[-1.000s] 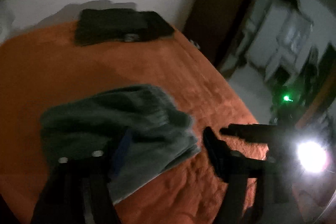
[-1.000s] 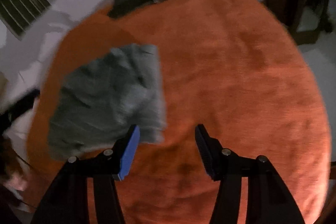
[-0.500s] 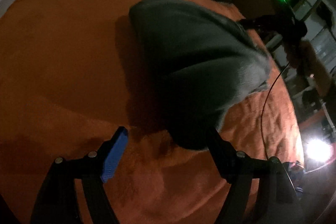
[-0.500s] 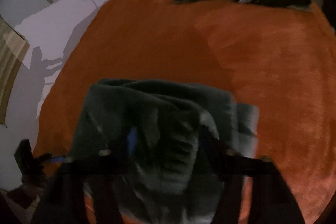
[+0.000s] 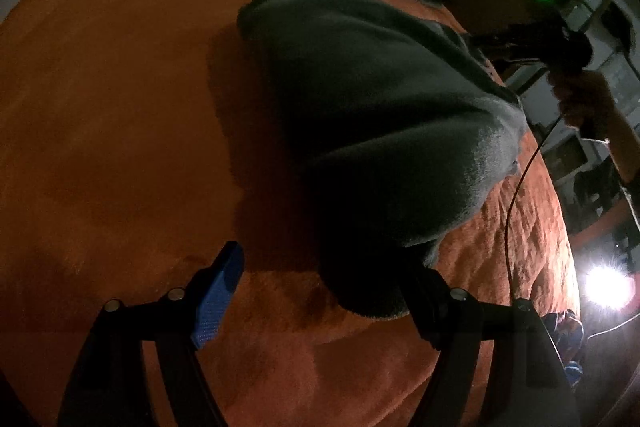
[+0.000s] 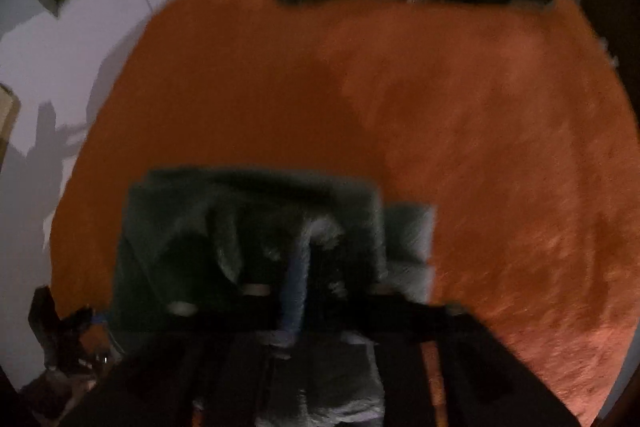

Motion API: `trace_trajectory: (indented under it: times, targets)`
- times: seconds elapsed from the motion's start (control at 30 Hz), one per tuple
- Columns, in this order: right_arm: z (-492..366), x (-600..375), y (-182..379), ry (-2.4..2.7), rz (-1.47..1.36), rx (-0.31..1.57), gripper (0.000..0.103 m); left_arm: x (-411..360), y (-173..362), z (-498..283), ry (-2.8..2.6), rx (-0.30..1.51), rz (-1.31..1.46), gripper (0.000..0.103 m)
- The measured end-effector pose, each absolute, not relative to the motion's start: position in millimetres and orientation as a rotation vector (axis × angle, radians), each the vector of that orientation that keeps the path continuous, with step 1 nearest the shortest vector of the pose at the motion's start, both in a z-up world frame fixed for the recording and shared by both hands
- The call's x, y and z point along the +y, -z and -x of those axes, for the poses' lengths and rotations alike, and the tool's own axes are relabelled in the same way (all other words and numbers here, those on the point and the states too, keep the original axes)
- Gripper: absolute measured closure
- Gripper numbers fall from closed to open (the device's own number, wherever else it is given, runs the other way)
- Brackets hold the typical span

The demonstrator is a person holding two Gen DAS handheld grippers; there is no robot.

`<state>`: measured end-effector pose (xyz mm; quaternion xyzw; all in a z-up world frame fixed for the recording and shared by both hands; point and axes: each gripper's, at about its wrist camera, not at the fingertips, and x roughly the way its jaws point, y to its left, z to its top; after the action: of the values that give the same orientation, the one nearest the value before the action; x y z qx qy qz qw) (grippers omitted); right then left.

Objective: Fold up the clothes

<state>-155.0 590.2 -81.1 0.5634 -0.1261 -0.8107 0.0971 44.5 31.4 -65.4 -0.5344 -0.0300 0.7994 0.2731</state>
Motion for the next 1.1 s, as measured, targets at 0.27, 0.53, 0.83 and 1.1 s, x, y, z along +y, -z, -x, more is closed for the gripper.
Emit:
trace_trajectory:
  times: [0.27, 0.53, 0.83, 1.1]
  targets:
    - [168, 578, 73, 2.493, -1.471, -0.472, 0.098, 60, 62, -36, -2.165, -0.037, 1.37, 0.026]
    - [184, 601, 102, 2.492, -1.77, -0.433, 0.094, 74, 56, -42, -2.187, -0.04, 1.357, 0.026]
    - [173, 529, 2, 2.6, -1.488, 0.078, 0.024, 78, 55, -45, -2.14, -0.061, 1.348, 0.026]
    - [218, 305, 71, 1.942, -1.48, 0.572, 0.026, 86, 59, -49, -2.127, -0.106, 1.325, 0.026]
